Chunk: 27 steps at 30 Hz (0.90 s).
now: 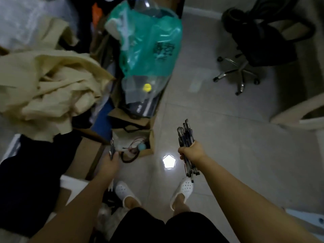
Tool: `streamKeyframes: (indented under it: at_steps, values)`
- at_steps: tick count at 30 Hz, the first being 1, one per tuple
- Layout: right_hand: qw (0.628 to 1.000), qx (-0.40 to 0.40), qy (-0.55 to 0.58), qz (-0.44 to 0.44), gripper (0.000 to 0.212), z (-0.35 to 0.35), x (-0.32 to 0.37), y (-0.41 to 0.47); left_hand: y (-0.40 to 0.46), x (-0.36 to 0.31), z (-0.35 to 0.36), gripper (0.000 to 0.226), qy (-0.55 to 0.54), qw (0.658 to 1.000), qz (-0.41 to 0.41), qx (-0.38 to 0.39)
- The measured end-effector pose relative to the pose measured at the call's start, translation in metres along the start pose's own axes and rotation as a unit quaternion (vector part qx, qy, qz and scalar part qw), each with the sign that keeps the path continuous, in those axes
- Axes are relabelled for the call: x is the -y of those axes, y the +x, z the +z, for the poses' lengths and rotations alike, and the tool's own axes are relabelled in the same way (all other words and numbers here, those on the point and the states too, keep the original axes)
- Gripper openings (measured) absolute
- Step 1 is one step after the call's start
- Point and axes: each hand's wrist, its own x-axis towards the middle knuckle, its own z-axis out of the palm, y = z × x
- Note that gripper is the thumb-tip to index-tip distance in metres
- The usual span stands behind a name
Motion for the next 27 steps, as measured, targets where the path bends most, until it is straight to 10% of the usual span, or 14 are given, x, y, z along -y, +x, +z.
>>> streamKeyframes:
  at_steps: [27]
  values:
    - [0.937, -0.231, 0.24, 0.105, 0.017, -0.437, -0.072, 0.116, -0.024, -0.379, 0.451, 0.025, 0.074, 0.957, 0.132, 0.247]
